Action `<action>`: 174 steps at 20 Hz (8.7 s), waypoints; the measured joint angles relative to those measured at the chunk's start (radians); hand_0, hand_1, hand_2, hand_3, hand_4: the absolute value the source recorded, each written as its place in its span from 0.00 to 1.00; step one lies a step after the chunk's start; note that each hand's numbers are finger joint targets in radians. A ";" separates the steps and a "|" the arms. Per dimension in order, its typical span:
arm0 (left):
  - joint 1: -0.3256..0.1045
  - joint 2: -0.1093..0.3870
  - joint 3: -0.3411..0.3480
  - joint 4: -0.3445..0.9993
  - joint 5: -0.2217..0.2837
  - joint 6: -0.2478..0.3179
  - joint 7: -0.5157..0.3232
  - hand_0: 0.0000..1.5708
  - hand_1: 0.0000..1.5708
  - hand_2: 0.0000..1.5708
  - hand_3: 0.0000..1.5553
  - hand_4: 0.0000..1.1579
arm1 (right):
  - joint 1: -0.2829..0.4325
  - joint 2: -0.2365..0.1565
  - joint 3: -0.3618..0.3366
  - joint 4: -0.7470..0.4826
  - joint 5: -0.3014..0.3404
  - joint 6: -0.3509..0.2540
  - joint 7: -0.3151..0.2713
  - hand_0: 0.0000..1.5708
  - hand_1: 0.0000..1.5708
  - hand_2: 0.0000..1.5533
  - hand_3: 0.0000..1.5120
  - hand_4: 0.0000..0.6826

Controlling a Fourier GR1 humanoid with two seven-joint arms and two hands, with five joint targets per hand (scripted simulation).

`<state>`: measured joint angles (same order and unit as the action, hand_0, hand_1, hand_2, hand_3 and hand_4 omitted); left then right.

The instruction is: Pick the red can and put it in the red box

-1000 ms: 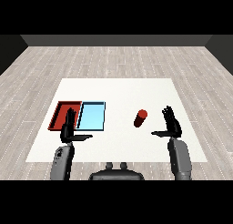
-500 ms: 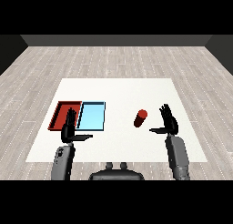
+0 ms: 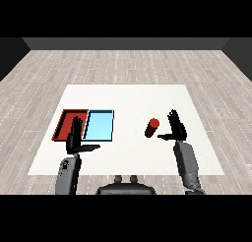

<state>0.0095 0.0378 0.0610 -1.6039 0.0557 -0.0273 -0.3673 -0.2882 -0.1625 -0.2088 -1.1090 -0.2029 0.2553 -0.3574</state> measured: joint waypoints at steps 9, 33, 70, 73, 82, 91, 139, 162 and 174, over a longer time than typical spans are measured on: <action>0.016 0.005 0.008 -0.029 0.020 -0.012 0.010 0.00 0.00 0.00 0.00 0.00 | -0.086 0.026 0.004 0.194 0.002 -0.005 -0.091 0.00 0.00 0.00 0.00 0.00; 0.030 -0.003 0.004 -0.030 0.017 -0.007 -0.008 0.00 0.00 0.00 0.00 0.00 | -0.198 0.061 0.022 0.414 -0.022 -0.024 -0.180 0.00 0.00 0.00 0.00 0.00; 0.009 0.002 0.011 -0.043 0.024 -0.002 0.023 0.00 0.00 0.00 0.00 0.00 | -0.325 0.071 0.035 0.621 0.028 -0.158 -0.225 0.95 0.95 0.94 0.95 0.98; 0.022 0.013 0.021 -0.036 0.025 -0.013 0.003 0.00 0.00 0.00 0.00 0.00 | -0.348 0.074 0.041 0.633 0.045 -0.193 -0.227 0.94 0.94 0.94 0.95 0.97; 0.001 0.007 0.010 0.009 0.010 -0.016 -0.021 0.00 0.00 0.00 0.00 0.00 | -0.279 0.078 0.096 0.441 0.081 -0.248 -0.170 0.93 0.93 0.93 0.93 0.96; -0.031 -0.019 -0.057 0.021 -0.046 0.005 0.021 0.00 0.00 0.00 0.00 0.00 | -0.215 0.086 0.125 0.206 0.070 -0.257 -0.098 0.91 0.91 0.93 0.93 0.95; -0.386 -0.038 -0.540 0.282 0.062 0.340 0.191 0.00 0.00 0.00 0.00 0.00 | -0.151 0.162 0.705 -0.240 -0.078 -0.667 0.014 0.93 0.93 0.93 0.92 0.86; -0.458 0.001 -0.600 0.317 0.084 0.571 0.222 1.00 1.00 0.95 0.87 0.75 | -0.195 0.139 0.743 -0.217 -0.161 -0.698 -0.035 0.97 0.97 0.94 0.92 0.79; -0.434 -0.005 -0.602 0.286 0.097 0.600 0.181 1.00 1.00 1.00 0.96 0.98 | -0.181 0.135 0.753 -0.267 -0.164 -0.683 -0.013 0.00 0.00 0.00 0.00 0.00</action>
<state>-0.4248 0.0326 -0.5413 -1.3179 0.1529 0.5730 -0.1860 -0.4691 -0.0270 0.5441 -1.3756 -0.3668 -0.4275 -0.3708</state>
